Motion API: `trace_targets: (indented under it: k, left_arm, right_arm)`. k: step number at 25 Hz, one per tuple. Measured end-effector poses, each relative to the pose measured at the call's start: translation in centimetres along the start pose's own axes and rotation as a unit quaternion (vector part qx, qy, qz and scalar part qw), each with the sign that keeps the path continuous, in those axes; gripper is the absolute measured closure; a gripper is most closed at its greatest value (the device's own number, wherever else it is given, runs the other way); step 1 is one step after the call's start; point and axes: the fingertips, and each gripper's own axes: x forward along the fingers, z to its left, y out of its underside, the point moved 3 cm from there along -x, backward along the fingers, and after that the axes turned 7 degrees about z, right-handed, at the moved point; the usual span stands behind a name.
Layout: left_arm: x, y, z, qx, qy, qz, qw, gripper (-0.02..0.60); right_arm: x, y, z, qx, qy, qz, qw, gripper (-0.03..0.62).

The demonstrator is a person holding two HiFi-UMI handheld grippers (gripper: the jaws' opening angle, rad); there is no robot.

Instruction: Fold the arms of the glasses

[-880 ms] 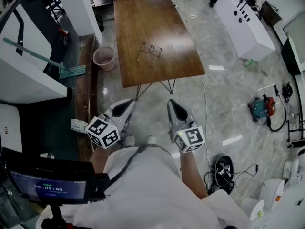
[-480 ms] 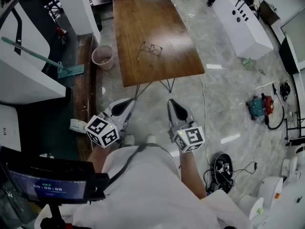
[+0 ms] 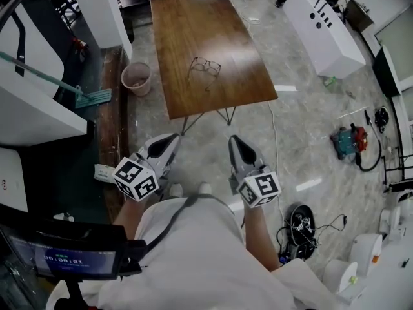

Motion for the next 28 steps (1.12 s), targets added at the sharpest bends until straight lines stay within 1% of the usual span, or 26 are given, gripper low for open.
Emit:
trace_targets:
  k: [7, 13, 18, 23, 28]
  left_arm:
    - [-1.6, 0.2, 1.5, -0.002, 0.023, 0.005, 0.9997, 0.577]
    - [-3.1, 0.8, 3.0, -0.003, 0.024, 0.014, 0.9996, 0.577]
    - [-3.2, 1.0, 4.1, -0.005, 0.017, 0.012, 0.9998, 0.578]
    - [-1.7, 1.0, 6.6, -0.01, 0.015, 0.01, 0.9998, 0.577]
    - [0.4, -0.9, 7.5, -0.007, 0.004, 0.009, 0.9999, 0.577]
  right_arm:
    - [0.8, 0.8, 2.1, 0.002, 0.011, 0.005, 1.0, 0.585]
    - [1.3, 1.7, 3.2, 0.006, 0.025, 0.011, 1.0, 0.585]
    - [2.1, 2.0, 2.7, 0.009, 0.028, 0.018, 0.999, 0.585]
    - [5.3, 2.1, 1.3, 0.002, 0.015, 0.021, 1.0, 0.585]
    - [7.7, 0.5, -0.7, -0.001, -0.006, 0.019, 1.0, 0.585]
